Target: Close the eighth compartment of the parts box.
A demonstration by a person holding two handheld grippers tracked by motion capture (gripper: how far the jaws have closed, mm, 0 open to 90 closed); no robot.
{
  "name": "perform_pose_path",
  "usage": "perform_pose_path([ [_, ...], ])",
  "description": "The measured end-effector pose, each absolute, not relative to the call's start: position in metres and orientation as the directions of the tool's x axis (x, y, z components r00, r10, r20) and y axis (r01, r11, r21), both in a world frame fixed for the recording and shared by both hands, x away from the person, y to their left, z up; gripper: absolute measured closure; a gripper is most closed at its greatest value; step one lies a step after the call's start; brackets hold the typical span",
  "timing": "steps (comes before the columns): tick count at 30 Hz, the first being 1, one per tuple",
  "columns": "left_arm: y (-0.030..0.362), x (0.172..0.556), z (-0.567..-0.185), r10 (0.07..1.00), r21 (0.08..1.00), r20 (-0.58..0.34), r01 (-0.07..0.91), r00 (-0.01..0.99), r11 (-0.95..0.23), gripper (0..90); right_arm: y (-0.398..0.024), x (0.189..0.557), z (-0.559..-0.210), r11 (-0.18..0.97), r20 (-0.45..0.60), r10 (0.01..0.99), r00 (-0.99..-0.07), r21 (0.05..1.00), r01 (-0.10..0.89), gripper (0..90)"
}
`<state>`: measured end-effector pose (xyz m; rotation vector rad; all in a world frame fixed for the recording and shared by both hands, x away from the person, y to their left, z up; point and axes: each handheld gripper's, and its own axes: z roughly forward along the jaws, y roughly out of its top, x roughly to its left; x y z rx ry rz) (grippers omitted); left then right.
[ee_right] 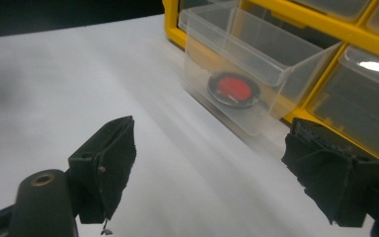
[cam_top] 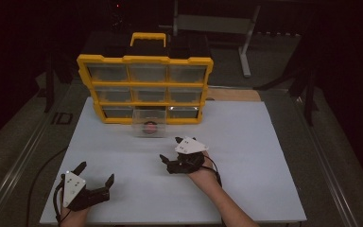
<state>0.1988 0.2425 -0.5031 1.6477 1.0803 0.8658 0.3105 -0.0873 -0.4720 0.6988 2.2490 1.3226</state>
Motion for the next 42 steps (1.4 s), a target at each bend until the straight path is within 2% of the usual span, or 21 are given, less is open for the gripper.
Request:
perform_pose_path([
  [7, 0.243, 0.199, -0.503, 0.932, 0.953, 0.058, 0.259, 0.359, -0.159, 0.0, -0.083, 0.318, -0.480, 0.423, -0.107, 0.634, -0.766, 0.877, 0.227, 19.1],
  [24, 0.244, 0.198, -0.503, 0.932, 0.954, 0.055, 0.258, 0.359, -0.155, 0.0, -0.065, 0.334, -0.492, 0.446, -0.093, 0.659, -0.746, 0.847, 0.289, 27.2],
  [28, 0.244, 0.198, -0.503, 0.932, 0.953, 0.057, 0.259, 0.357, -0.158, 0.0, -0.061, 0.337, -0.495, 0.454, -0.104, 0.672, -0.733, 0.840, 0.297, 33.2],
  [42, 0.244, 0.199, -0.503, 0.932, 0.951, 0.061, 0.264, 0.358, -0.163, 0.0, -0.052, 0.346, -0.496, 0.446, -0.130, 0.733, -0.668, 0.833, 0.328, 66.5],
])
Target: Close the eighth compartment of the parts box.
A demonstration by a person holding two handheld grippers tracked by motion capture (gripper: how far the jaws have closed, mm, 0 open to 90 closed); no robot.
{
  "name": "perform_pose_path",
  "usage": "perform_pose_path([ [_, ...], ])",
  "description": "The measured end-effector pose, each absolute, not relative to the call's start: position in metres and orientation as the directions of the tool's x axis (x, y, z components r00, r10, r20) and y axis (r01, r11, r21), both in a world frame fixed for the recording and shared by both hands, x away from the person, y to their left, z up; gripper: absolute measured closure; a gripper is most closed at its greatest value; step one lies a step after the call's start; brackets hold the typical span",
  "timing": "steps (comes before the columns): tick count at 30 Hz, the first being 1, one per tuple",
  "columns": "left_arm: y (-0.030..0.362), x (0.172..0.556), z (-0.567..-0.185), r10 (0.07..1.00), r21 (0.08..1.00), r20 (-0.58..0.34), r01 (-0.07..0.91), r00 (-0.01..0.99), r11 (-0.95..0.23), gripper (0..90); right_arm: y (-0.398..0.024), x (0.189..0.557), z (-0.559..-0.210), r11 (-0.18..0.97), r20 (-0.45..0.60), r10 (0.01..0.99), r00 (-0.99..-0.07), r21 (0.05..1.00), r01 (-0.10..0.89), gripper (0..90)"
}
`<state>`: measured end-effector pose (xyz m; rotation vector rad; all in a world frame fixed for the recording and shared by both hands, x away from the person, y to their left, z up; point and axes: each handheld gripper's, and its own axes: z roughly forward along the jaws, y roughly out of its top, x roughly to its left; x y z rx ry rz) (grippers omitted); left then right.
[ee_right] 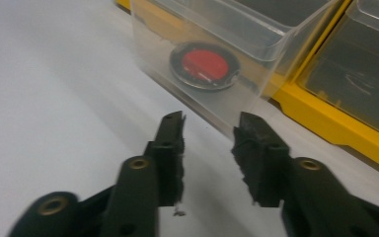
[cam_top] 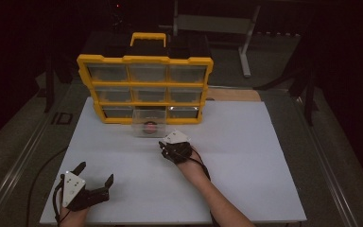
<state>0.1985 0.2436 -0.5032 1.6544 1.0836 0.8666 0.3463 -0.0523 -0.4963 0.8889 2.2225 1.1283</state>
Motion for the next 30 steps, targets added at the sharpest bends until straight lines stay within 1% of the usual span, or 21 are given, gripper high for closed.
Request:
perform_pose_path([
  [6, 0.244, 0.199, -0.503, 0.932, 0.951, 0.057, 0.264, 0.357, -0.159, 0.0, -0.053, 0.350, -0.496, 0.453, -0.152, 0.744, -0.650, 0.830, 0.325, 84.6],
  [8, 0.244, 0.199, -0.503, 0.932, 0.951, 0.056, 0.264, 0.357, -0.159, 0.0, -0.053, 0.353, -0.495, 0.452, -0.146, 0.743, -0.654, 0.829, 0.329, 88.7],
  [30, 0.245, 0.199, -0.503, 0.932, 0.952, 0.051, 0.264, 0.358, -0.154, 0.0, -0.027, 0.368, -0.497, 0.500, -0.189, 0.697, -0.692, 0.820, 0.280, 90.0],
])
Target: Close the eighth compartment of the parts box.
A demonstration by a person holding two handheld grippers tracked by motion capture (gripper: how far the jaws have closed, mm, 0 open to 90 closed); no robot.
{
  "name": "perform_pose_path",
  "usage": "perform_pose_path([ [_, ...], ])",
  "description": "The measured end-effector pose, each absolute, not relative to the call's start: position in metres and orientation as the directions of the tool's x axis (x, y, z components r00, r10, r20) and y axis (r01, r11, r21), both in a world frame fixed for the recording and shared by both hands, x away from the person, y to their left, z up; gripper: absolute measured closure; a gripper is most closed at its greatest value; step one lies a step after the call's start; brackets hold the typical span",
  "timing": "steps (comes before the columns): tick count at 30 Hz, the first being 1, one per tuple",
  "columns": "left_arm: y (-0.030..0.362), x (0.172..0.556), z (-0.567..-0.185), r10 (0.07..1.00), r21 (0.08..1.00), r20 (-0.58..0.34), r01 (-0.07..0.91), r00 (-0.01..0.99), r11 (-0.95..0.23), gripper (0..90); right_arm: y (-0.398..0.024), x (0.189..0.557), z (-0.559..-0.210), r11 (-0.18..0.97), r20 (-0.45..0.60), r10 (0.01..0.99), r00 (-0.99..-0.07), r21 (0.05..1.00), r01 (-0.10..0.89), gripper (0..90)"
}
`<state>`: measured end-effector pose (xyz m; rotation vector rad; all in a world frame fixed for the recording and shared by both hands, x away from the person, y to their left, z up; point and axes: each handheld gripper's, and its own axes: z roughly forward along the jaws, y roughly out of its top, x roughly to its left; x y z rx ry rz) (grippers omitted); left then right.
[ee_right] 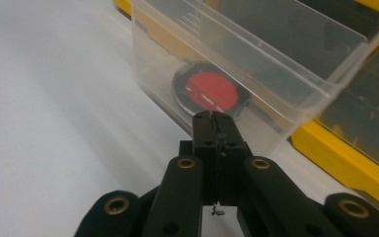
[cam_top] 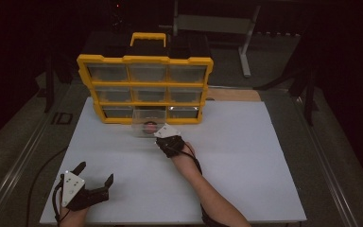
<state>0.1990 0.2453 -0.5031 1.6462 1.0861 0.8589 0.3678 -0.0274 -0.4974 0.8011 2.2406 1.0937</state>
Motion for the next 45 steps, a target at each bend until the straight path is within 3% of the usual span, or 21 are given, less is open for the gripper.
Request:
perform_pose_path([
  [45, 0.246, 0.198, -0.502, 0.933, 0.954, 0.051, 0.260, 0.357, -0.151, 0.0, -0.019, 0.389, -0.508, 0.471, -0.172, 0.738, -0.652, 0.824, 0.316, 90.0],
])
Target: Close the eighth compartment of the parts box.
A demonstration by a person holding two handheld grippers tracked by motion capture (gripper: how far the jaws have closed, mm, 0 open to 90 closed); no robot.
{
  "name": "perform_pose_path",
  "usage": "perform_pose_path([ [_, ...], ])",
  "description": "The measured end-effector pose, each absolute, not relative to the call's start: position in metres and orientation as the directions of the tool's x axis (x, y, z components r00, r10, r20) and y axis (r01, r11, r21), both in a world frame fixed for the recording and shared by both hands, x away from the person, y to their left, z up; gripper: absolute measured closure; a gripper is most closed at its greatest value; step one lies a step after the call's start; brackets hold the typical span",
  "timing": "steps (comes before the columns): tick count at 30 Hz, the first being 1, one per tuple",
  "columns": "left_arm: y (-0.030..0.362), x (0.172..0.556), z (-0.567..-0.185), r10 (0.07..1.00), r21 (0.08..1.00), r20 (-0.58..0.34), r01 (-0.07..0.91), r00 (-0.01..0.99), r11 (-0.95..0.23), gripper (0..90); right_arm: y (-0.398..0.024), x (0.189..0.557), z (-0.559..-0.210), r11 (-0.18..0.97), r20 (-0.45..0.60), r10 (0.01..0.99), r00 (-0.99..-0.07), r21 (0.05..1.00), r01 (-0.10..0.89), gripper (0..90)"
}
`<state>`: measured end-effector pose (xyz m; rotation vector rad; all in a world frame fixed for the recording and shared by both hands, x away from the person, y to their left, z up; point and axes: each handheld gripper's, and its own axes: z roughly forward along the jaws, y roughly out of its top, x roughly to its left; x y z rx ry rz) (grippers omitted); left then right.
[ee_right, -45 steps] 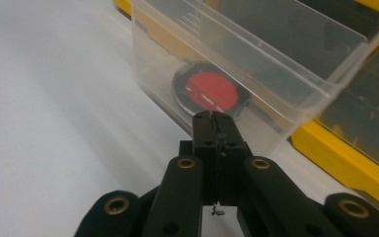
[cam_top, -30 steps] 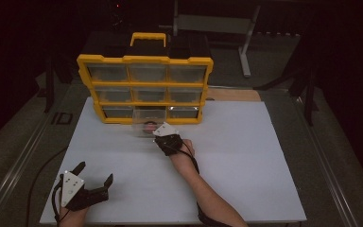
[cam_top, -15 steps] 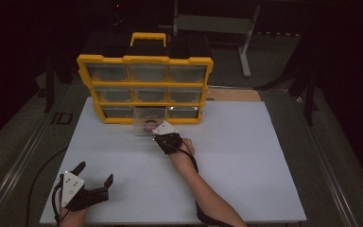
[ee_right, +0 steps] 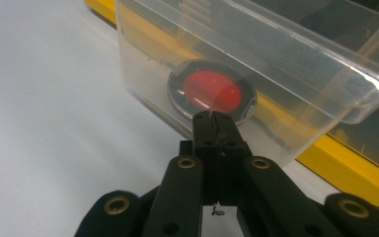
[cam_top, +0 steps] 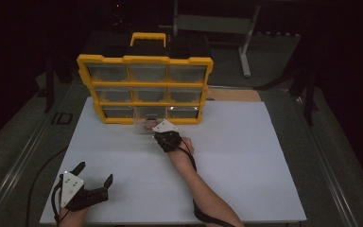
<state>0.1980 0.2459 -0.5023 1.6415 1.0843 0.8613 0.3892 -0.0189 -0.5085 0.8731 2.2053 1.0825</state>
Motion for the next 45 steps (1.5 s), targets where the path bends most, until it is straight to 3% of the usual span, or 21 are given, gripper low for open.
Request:
perform_pose_path([
  [45, 0.249, 0.197, -0.502, 0.933, 0.956, 0.033, 0.260, 0.358, -0.133, 0.0, -0.015, 0.414, -0.510, 0.450, -0.167, 0.779, -0.605, 0.820, 0.353, 90.0],
])
